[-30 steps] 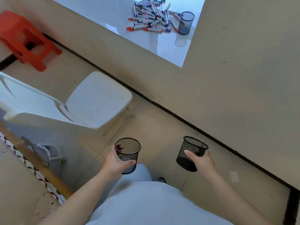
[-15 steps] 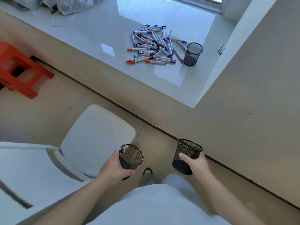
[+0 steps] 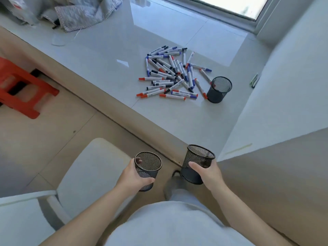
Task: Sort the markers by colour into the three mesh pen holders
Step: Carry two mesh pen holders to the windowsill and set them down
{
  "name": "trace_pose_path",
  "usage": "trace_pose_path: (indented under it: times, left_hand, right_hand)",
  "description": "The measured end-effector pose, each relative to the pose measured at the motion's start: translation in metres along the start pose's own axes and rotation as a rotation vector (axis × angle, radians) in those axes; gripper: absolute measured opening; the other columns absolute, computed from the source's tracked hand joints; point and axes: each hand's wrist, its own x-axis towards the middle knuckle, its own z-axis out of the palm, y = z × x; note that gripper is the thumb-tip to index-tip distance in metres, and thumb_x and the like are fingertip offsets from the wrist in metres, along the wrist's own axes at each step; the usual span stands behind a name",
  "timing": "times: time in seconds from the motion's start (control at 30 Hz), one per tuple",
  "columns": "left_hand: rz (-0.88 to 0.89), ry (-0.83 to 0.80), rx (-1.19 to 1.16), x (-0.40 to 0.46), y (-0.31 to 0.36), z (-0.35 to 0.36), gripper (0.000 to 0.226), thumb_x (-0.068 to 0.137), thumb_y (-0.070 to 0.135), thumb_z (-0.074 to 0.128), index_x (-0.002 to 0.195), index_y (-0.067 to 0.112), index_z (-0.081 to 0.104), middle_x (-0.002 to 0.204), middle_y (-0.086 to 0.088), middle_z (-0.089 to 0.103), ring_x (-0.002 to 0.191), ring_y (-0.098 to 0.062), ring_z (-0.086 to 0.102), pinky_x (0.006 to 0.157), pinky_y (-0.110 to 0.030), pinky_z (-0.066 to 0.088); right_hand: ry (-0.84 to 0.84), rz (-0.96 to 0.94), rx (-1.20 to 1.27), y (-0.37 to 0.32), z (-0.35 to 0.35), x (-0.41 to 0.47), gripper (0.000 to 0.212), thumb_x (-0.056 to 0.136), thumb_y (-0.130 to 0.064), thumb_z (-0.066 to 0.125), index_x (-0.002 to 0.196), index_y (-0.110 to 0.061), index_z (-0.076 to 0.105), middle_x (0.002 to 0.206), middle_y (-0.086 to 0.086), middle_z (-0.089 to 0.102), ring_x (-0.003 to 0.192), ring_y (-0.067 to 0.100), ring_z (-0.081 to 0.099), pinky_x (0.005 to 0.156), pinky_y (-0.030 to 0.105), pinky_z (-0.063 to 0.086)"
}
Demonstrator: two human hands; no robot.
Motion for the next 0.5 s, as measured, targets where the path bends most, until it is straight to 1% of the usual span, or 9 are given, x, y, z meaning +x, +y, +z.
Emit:
trace_pose_path:
  times: [0.07, 0.17, 0.3, 0.37, 0.5]
  left_hand:
    - [-0.007, -0.006, -0.026, 0.018, 0.022, -0.004, 0.073, 0.056, 0.035, 0.084, 0.116, 0.025, 0.043, 0.113, 0.006, 0.057, 0.104, -0.014, 0.052, 0.086, -0.025, 0.04]
    - [0.027, 0.031, -0.027, 0.051, 0.063, -0.007, 0.076, 0.053, 0.037, 0.084, 0.117, 0.025, 0.044, 0.114, 0.007, 0.057, 0.108, -0.016, 0.053, 0.091, -0.03, 0.044]
    - [0.09, 0.027, 0.006, 0.087, 0.108, -0.008, 0.081, 0.051, 0.039, 0.084, 0.121, 0.025, 0.044, 0.119, 0.006, 0.057, 0.113, -0.015, 0.052, 0.092, -0.028, 0.043]
    - [0.136, -0.024, 0.041, 0.105, 0.126, -0.009, 0.083, 0.051, 0.043, 0.083, 0.122, 0.025, 0.044, 0.121, 0.006, 0.057, 0.114, -0.016, 0.051, 0.094, -0.03, 0.043]
    - [0.214, -0.132, 0.105, 0.148, 0.16, -0.011, 0.085, 0.049, 0.05, 0.079, 0.12, 0.025, 0.041, 0.122, 0.005, 0.056, 0.112, -0.018, 0.052, 0.094, -0.032, 0.045]
  right_hand:
    - [-0.006, 0.007, 0.007, -0.016, -0.004, 0.019, 0.06, 0.064, -0.032, 0.081, 0.114, -0.02, 0.053, 0.107, -0.003, 0.064, 0.096, 0.015, 0.06, 0.079, 0.027, 0.043]
    - [-0.014, -0.002, 0.029, -0.045, -0.011, 0.048, 0.061, 0.064, -0.036, 0.08, 0.116, -0.021, 0.052, 0.108, -0.003, 0.064, 0.098, 0.015, 0.059, 0.079, 0.027, 0.042]
    - [0.028, 0.008, 0.108, -0.07, -0.016, 0.071, 0.064, 0.065, -0.034, 0.08, 0.118, -0.017, 0.049, 0.108, 0.0, 0.063, 0.095, 0.014, 0.059, 0.073, 0.025, 0.042]
    - [0.069, 0.007, 0.114, -0.076, -0.016, 0.079, 0.064, 0.065, -0.031, 0.082, 0.117, -0.015, 0.05, 0.109, 0.002, 0.063, 0.097, 0.017, 0.06, 0.077, 0.027, 0.044]
    - [0.174, 0.068, 0.142, -0.083, -0.019, 0.098, 0.069, 0.062, -0.025, 0.084, 0.118, -0.011, 0.047, 0.112, 0.006, 0.061, 0.102, 0.022, 0.058, 0.091, 0.035, 0.046]
